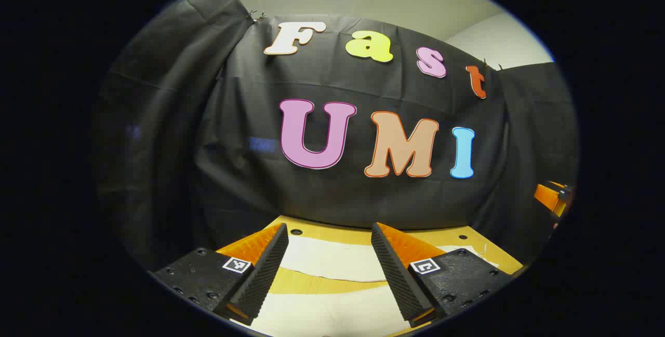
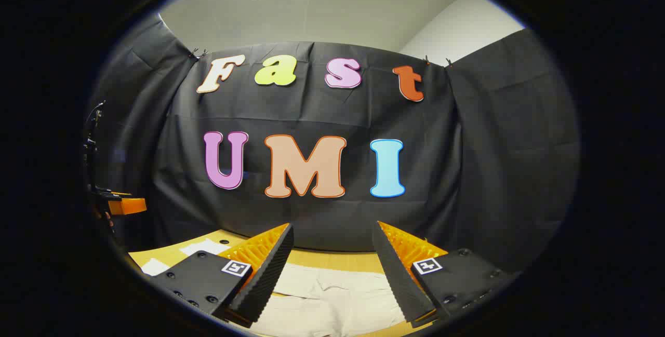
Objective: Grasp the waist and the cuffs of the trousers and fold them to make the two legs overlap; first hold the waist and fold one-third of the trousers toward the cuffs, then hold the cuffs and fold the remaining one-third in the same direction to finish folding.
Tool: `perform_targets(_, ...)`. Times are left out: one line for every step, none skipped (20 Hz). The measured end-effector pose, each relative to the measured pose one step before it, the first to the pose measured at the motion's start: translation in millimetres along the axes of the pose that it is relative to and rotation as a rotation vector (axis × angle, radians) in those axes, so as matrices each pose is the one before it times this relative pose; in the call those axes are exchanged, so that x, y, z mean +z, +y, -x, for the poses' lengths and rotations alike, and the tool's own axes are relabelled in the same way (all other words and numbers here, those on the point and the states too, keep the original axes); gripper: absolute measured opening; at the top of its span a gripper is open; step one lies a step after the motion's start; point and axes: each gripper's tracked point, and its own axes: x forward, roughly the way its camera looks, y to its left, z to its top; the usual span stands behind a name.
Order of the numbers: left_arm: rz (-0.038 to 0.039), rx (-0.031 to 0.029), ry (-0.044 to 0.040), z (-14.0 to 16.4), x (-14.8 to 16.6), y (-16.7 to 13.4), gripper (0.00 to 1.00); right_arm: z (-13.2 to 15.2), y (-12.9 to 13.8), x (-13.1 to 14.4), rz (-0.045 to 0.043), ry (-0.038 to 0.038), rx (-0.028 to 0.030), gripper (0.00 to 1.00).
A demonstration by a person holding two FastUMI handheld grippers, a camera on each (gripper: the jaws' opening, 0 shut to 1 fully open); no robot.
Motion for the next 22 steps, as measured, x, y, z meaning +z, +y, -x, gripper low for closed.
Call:
perform_targets(-0.00557, 0.00629, 0.00119, -0.19, -2.18, -1.29, 0.95, -1.36, -2.7, -2.77, 0.00048, 0.00336, 0.00354, 0.97)
perform_targets(-0.00169, 0.00505, 0.00251, 0.61, -0.99, -0.7, 0.95, -1.27, -2.2, -0.53, 0.00103, 0.00128, 0.00662, 0.98)
perform_targets(0.0009, 0.00637, 0.00258, 0.32, -0.43, -0.21, 0.95, -2.11, -0.91, -0.18, -0.00052, 0.00254, 0.00738, 0.98)
perform_targets(0.00242, 0.00895, 0.00254, 1.65, -2.07, 1.26, 0.95, -1.37, -1.27, -2.66, -0.00021, 0.00237, 0.00726, 0.97)
perform_targets(0.0013, 0.01001, 0.0065, 0.15, -2.37, 0.95, 0.95, -2.3, -0.31, -0.81, 0.00084, 0.00346, 0.00501, 0.97)
perform_targets(-0.0017, 0.00777, 0.00619, 1.02, -2.75, 0.59, 0.95, -2.7, -0.62, -2.38, 0.00057, 0.005, 0.0048, 0.97)
perform_targets(-0.00401, 0.00897, 0.00522, -0.41, -1.1, 1.71, 0.95, -2.19, -1.17, -1.68, -0.00032, 0.00358, 0.00422, 0.97)
perform_targets(-0.00344, 0.00635, 0.0062, -0.11, -2.58, 1.3, 0.97, -0.61, 0.17, -1.38, -0.00125, 0.00326, 0.00392, 0.98)
perform_targets(-0.00182, 0.0044, 0.00838, 0.33, -2.44, 1.29, 0.95, -2.37, -0.11, -0.53, -0.00202, 0.0028, 0.00338, 0.98)
perform_targets(-0.00176, 0.00503, 0.00939, 1.27, -3.7, 1.07, 0.95, -1.14, -1.02, -1.69, -0.00259, 0.00198, 0.00339, 0.98)
perform_targets(-0.00282, 0.00397, 0.00622, 0.67, -0.71, 1.4, 0.95, -1.87, -0.39, -0.43, -0.0019, 0.00208, 0.0037, 0.98)
perform_targets(-0.00436, 0.00349, 0.00645, -0.33, -1.5, 0.59, 0.95, -2.42, -0.54, -0.63, -0.00069, 0.00276, 0.00272, 0.98)
perform_targets(-0.00507, 0.00363, 0.00525, 0.08, -1.58, 1.27, 0.92, -2.1, -0.35, -0.76, 0.00071, 0.00329, 0.00203, 0.97)
perform_targets(-0.00371, 0.0016, 0.00589, -0.38, -2.02, 0.78, 0.92, -0.91, 0.38, -0.7, 0.00155, 0.00193, 0.00117, 0.97)
perform_targets(-0.00079, -0.00123, 0.00564, -0.72, -1.08, 0.38, 0.95, -1.02, -0.17, 0.41, 0.00241, 0.00008, 0.00061, 0.97)
perform_targets(0.00158, -0.00343, 0.00325, -0.56, -0.73, -0.45, 0.95, -0.17, 0.31, -1.51, 0.00304, 0.00024, 0.0001, 0.97)
perform_targets(0.00369, -0.00319, 0.00581, -0.33, -1.44, -0.08, 0.95, -0.7, 0.97, 0.42, 0.00258, -0.00068, 0.00092, 0.97)
perform_targets(0.0021, -0.0025, 0.00507, -0.6, -2.66, 0.95, 0.95, -0.54, 0.83, -0.52, 0.00216, 0.00056, 0.00203, 0.97)
perform_targets(0.00218, -0.00203, 0.00296, -0.26, -0.6, 1.51, 0.95, -0.55, 0.72, -0.79, 0.00207, 0.00195, 0.00118, 0.97)
perform_targets(0.00163, -0.00515, 0.00619, -1.46, -2.36, 1.13, 0.95, 0.0, 0.65, -1.85, 0.00165, 0.00213, 0.00241, 0.97)
perform_targets(-0.00173, -0.00606, 0.01125, -0.15, -5.01, 1.43, 0.95, -0.72, 1.2, -0.41, 0.00114, 0.00264, 0.00246, 0.97)
perform_targets(-0.00547, -0.00711, 0.0151, 0.68, -5.95, 1.93, 0.95, -0.57, 0.27, -3.03, 0.00081, 0.00327, 0.00218, 0.97)
